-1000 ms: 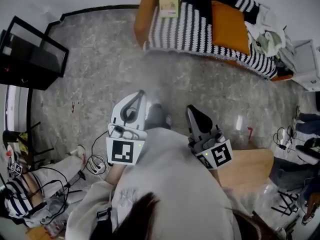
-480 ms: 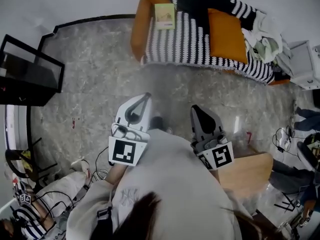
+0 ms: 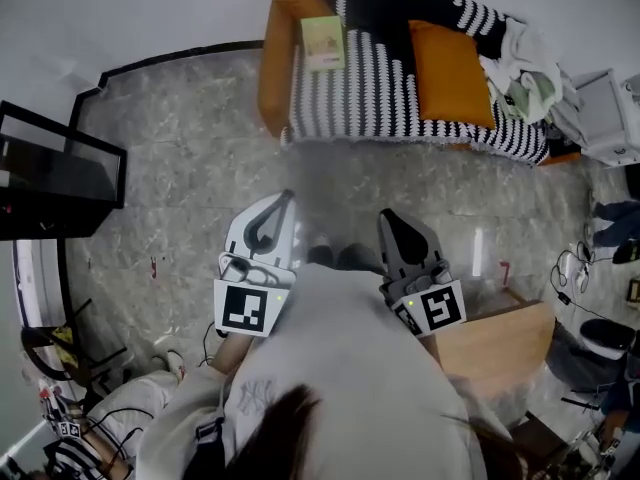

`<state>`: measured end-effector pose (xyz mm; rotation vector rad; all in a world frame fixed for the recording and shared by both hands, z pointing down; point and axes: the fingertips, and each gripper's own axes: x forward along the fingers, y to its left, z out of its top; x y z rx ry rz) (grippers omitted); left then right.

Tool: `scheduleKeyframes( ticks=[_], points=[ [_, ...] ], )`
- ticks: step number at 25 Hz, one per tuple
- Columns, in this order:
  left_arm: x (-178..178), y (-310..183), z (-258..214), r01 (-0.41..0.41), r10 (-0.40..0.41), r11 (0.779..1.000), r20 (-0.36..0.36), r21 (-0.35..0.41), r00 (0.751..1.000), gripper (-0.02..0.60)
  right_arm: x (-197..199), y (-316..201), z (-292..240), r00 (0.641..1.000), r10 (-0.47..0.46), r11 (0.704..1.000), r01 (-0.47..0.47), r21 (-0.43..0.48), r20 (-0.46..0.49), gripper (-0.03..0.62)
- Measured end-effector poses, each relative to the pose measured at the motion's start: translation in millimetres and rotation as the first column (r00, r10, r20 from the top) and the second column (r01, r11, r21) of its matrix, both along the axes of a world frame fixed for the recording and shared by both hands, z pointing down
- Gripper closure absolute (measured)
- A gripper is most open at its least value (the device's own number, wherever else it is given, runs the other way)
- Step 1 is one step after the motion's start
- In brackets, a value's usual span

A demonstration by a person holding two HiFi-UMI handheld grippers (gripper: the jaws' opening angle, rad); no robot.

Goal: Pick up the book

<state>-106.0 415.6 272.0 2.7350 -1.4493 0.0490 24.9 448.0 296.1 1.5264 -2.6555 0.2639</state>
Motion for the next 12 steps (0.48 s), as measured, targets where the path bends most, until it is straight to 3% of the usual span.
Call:
scheduleKeyframes(
  ticks=[12],
  points=[
    [-6, -35, 14, 0.058, -0.058, 0.997, -0.001, -0.057, 0.998, 0.572, 3, -40, 16, 1.0, -0.023, 0.998, 0.023, -0.062, 0.003, 0.574]
  ],
)
